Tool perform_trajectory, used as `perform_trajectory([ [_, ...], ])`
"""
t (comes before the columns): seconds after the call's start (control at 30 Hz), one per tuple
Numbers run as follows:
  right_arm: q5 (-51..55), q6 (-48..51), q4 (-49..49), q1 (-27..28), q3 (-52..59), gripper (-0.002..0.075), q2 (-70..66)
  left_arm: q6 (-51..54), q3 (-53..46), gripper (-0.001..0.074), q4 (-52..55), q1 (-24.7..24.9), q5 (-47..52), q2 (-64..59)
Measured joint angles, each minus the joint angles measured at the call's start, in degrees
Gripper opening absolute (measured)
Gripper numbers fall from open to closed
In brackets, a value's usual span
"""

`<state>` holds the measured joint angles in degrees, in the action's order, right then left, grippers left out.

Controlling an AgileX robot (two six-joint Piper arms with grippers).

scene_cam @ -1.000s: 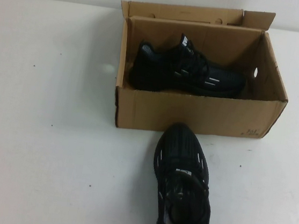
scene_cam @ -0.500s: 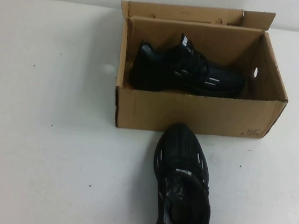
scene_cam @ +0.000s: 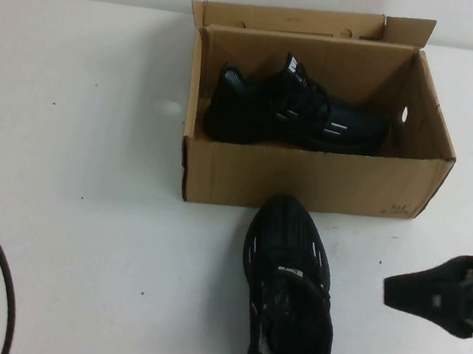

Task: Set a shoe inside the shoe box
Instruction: Pick up the shoe from the table

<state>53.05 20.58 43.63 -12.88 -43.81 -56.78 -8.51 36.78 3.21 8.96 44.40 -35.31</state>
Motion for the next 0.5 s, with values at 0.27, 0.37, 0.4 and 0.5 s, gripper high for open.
perform_trajectory([
  [0.27, -2.4, -15.7, -18.1, -19.7, -9.5, 0.0091, -10.5, 0.0, 0.0, -0.0003, 0.0, 0.0, 1.2, 0.0],
  [0.37, -1.7, -24.9, -27.3, -26.2, -13.7, 0.0102, -14.9, 0.0, 0.0, -0.0003, 0.0, 0.0, 1.7, 0.0],
  [0.4, -1.4, -27.2, -29.2, -27.9, -15.1, 0.0114, -16.4, 0.0, 0.0, -0.0003, 0.0, 0.0, 1.7, 0.0],
  [0.5, -1.3, -30.8, -30.8, -30.9, -18.2, 0.0168, -20.8, 0.0, 0.0, -0.0003, -0.1, 0.0, 2.3, 0.0],
])
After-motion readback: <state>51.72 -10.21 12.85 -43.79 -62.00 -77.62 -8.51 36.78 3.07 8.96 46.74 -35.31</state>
